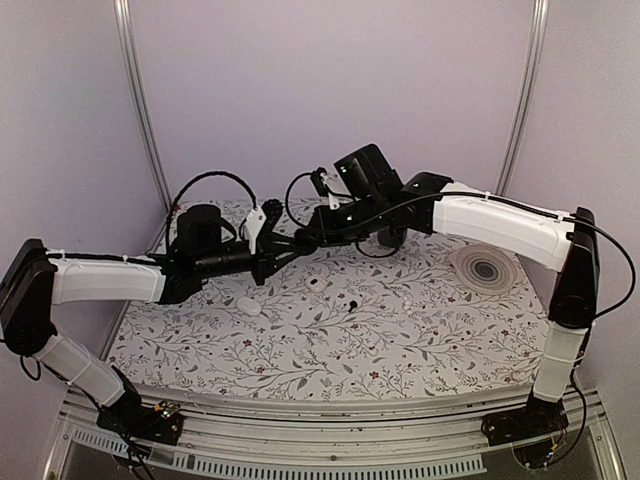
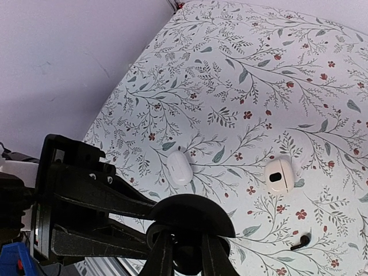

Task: Insert the wireless bluetooth earbuds into the charging case
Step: Pick up the right earbud from the left side groove of the charging case, then insert the right earbud into the right side groove of the charging case.

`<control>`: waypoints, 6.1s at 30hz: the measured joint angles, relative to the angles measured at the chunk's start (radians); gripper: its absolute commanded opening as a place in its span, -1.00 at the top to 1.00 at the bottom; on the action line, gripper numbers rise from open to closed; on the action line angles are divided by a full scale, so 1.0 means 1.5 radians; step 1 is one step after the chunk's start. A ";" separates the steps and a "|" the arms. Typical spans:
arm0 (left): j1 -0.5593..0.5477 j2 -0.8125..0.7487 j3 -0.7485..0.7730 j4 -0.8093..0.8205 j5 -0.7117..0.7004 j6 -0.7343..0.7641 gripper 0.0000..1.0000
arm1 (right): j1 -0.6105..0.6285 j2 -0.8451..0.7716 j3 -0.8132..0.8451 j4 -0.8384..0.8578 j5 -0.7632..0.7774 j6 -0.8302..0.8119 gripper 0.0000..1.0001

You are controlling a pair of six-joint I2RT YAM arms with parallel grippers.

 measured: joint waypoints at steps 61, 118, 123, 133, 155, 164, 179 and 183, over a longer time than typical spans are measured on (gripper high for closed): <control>-0.038 0.045 -0.139 0.344 -0.037 0.154 1.00 | -0.142 -0.063 -0.086 0.016 -0.478 -0.010 0.92; -0.121 0.122 -0.186 0.406 -0.141 0.177 1.00 | -0.105 0.065 -0.006 -0.179 -0.454 0.062 0.91; -0.126 0.154 -0.197 0.455 -0.146 0.154 1.00 | -0.107 0.073 -0.006 -0.187 -0.446 0.092 0.84; -0.130 0.199 -0.210 0.539 -0.157 0.111 1.00 | -0.106 0.085 0.007 -0.200 -0.439 0.135 0.70; -0.134 0.237 -0.214 0.592 -0.157 0.078 1.00 | -0.109 0.120 0.070 -0.284 -0.421 0.143 0.47; -0.135 0.241 -0.215 0.600 -0.156 0.065 1.00 | -0.108 0.120 0.070 -0.289 -0.418 0.142 0.43; -0.130 0.244 -0.223 0.629 -0.151 0.029 1.00 | -0.110 0.099 0.052 -0.289 -0.366 0.139 0.39; -0.128 0.244 -0.223 0.651 -0.148 0.018 1.00 | -0.110 0.072 0.038 -0.288 -0.332 0.136 0.34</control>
